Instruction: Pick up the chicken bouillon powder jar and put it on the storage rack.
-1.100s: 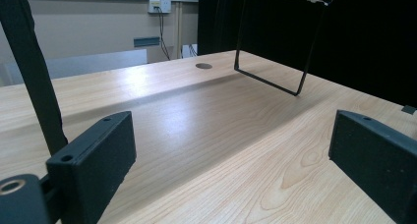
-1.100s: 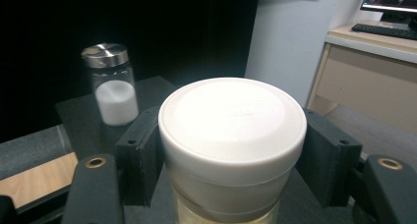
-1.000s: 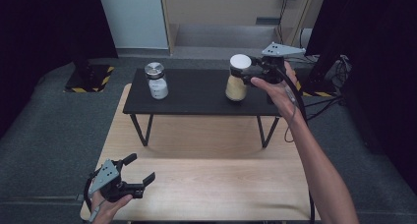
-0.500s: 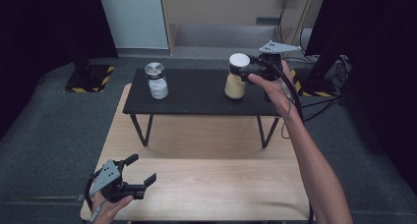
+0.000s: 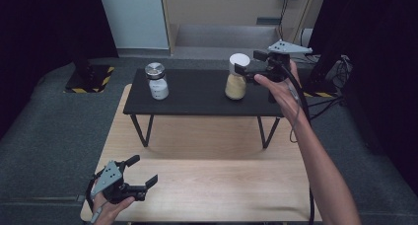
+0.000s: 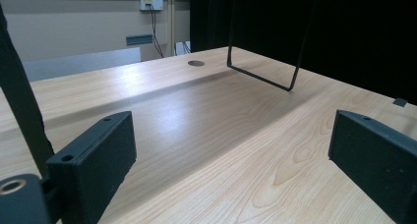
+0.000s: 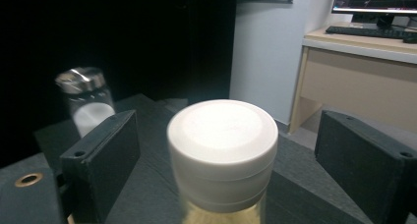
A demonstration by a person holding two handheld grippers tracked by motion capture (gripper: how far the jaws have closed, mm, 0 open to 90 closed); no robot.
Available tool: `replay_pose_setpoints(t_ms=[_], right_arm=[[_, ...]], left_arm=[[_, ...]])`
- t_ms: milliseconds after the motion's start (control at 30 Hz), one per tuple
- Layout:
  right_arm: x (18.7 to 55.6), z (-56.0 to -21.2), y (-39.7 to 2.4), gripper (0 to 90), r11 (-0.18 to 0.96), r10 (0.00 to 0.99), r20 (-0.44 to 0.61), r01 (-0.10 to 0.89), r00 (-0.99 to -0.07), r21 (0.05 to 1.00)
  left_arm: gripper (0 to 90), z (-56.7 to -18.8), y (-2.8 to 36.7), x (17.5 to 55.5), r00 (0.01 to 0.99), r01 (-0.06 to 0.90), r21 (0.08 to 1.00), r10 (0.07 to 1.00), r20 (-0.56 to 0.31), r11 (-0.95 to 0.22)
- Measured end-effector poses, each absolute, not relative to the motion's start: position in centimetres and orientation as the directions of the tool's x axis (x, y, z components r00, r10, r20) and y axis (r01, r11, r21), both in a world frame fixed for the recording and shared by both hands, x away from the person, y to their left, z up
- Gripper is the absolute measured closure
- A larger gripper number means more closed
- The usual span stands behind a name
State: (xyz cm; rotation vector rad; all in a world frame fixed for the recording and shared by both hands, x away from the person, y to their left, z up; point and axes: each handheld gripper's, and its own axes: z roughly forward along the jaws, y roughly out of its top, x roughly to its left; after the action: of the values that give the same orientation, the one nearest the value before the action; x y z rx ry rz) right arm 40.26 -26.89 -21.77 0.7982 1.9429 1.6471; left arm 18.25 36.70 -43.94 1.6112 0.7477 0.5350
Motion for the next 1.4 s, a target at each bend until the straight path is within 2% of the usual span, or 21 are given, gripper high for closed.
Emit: replay_pose_setpoints(t_ms=[200, 500, 767, 1067, 1400], right_arm=[[38.9, -21.5, -27.9, 8.3, 0.086, 0.680, 0.027, 0.116, -0.733, 0.990], [36.7, -22.9, -29.4, 7.1, 0.062, 0.658, 0.029, 0.093, -0.753, 0.994], [34.7, -23.5, -30.0, 6.8, 0.086, 0.640, -0.018, 0.048, -0.768, 0.995], [32.0, -25.2, -30.2, 6.8, 0.084, 0.581, -0.020, 0.035, -0.814, 0.996], [29.7, -27.8, -30.6, 6.5, 0.071, 0.569, -0.016, 0.030, -0.822, 0.997]], left_arm=[[2.7, -43.9, 36.8, 18.1, 0.690, 0.164, 0.984, 0.721, -0.068, -0.065], [2.7, -43.9, 36.7, 18.2, 0.700, 0.158, 0.985, 0.711, -0.068, -0.062], [2.7, -43.9, 36.6, 18.3, 0.707, 0.153, 0.986, 0.704, -0.063, -0.065], [2.7, -43.8, 36.5, 18.3, 0.712, 0.149, 0.987, 0.699, -0.063, -0.063], [2.7, -43.9, 36.5, 18.4, 0.717, 0.143, 0.988, 0.694, -0.066, -0.053]])
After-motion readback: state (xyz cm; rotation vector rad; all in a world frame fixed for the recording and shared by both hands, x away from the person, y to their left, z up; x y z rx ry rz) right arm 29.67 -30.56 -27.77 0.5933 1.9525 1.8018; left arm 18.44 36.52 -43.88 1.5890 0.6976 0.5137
